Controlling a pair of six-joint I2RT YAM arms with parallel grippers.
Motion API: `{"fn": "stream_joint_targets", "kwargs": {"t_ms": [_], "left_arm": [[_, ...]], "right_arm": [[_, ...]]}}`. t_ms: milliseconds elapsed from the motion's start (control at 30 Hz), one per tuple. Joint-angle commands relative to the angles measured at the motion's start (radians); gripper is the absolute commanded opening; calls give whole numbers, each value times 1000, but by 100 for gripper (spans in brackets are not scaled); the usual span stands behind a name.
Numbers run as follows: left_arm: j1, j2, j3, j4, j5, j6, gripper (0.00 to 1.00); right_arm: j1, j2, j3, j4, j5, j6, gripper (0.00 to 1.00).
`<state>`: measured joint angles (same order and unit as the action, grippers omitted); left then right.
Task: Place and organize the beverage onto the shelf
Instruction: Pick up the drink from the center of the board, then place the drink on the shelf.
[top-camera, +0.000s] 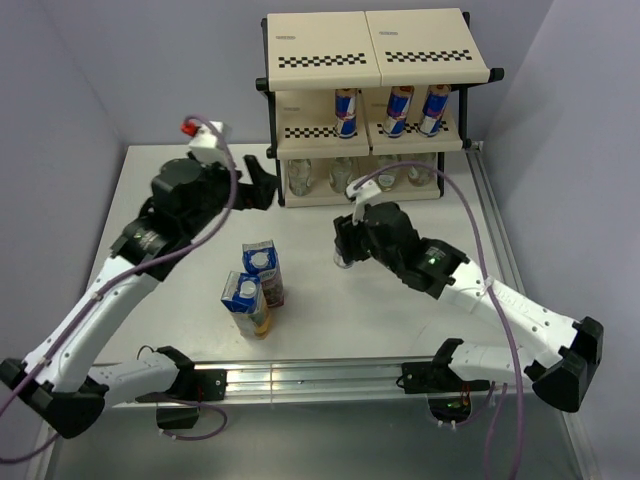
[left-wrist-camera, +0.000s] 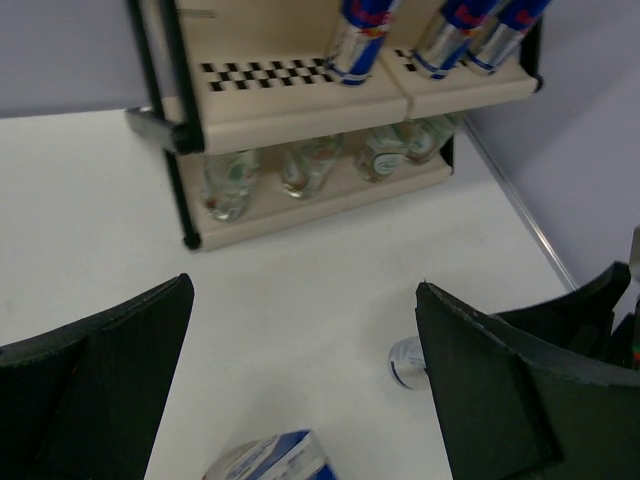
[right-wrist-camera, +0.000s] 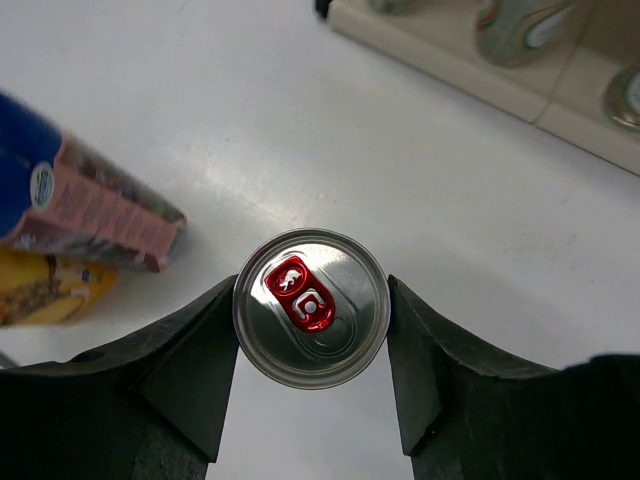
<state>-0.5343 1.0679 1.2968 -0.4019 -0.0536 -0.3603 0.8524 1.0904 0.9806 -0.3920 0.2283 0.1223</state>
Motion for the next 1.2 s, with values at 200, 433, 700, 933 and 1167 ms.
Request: {"fn": "stream_joint_targets", "kwargs": {"t_ms": [200, 433, 700, 933, 1167], "left_arm": [[-341, 23, -212, 547, -131, 132, 100], [-455, 52, -398, 848, -25, 277, 99], [-500, 199, -347, 908, 44, 336, 100], [-507, 305, -274, 908, 117, 350, 99], [-509, 377, -242, 983, 61, 336, 99]], "right_arm": [[-167, -37, 271, -301, 91, 138, 0], [-216, -3, 461, -478, 88, 137, 0], [-216, 80, 651, -570, 22, 123, 0], [-214, 149, 794, -625, 8, 115, 0], [-213, 203, 883, -671, -10, 112, 0]]}}
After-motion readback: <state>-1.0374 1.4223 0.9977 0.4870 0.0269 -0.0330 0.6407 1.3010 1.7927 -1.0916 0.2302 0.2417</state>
